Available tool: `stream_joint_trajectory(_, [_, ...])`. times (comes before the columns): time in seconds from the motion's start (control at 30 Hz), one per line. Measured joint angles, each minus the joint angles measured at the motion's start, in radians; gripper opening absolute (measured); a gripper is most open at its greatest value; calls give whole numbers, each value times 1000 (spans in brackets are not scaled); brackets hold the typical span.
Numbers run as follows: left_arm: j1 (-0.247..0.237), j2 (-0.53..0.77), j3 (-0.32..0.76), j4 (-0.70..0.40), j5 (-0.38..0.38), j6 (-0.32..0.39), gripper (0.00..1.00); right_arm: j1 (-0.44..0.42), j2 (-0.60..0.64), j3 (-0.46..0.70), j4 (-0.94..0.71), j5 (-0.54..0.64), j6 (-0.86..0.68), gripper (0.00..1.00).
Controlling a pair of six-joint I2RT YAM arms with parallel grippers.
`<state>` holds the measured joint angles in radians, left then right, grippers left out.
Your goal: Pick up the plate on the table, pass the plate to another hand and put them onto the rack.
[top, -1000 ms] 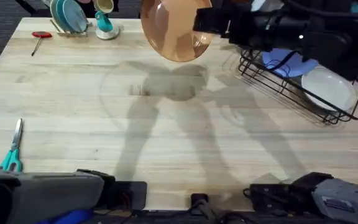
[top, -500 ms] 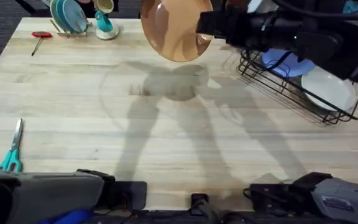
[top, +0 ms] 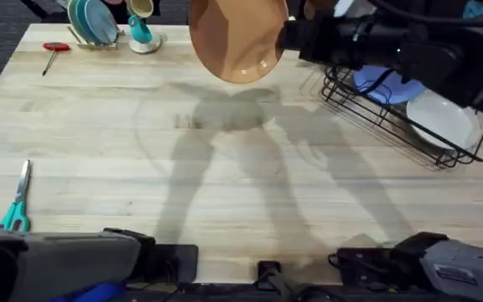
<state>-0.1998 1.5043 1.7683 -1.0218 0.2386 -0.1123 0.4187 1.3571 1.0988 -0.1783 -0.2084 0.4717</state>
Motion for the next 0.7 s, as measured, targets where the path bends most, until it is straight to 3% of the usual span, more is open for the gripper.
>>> stream_joint_trajectory(0.17, [1,0,0,0,-2,0,43,0,0,0,0,-3,0,31])
stream_joint_trajectory(0.27, [1,0,0,0,-2,0,118,0,0,0,0,-3,0,30])
stream_joint_trajectory(0.53, [1,0,0,0,3,1,525,0,0,0,-2,2,-1,29])
stream_joint_trajectory(0.7, [1,0,0,1,4,0,936,-2,0,0,-2,2,-3,29])
